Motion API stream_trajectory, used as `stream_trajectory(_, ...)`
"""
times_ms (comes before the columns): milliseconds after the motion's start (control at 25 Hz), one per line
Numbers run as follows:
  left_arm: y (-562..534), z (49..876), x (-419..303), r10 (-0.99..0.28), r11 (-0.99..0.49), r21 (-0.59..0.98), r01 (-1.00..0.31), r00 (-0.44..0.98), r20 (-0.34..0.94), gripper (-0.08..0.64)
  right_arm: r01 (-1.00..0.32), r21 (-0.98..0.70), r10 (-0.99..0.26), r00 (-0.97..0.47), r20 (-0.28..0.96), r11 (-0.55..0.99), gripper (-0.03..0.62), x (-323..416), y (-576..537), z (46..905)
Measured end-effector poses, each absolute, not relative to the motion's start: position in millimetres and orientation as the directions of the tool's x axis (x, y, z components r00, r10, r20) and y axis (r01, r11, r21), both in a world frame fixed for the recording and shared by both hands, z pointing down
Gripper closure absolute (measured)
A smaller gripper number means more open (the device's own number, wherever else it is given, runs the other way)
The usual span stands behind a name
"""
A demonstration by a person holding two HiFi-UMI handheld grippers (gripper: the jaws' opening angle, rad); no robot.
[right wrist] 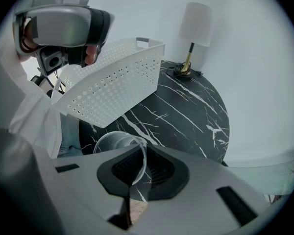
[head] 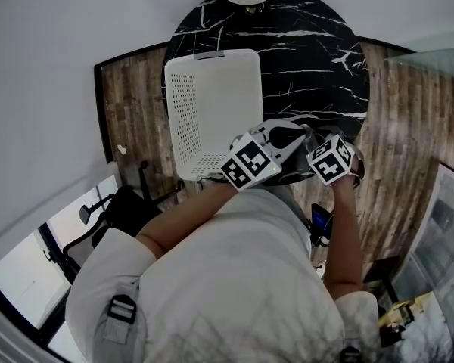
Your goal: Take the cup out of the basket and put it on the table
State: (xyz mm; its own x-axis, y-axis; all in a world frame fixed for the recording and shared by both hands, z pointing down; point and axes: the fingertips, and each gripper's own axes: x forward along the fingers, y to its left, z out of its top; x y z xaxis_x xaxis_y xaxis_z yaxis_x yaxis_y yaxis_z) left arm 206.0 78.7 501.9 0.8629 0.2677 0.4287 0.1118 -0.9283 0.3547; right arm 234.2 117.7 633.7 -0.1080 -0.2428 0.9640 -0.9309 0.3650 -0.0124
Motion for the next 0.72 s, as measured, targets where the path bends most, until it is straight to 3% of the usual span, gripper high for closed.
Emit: stream_trajectory(720,73,506,204,0.259,-0.927,0.362,0.096,0.862,0.435,0.554,-0.927,-0.023,-0.215,-0.111,0.970,0.374,0.566,235,116,648)
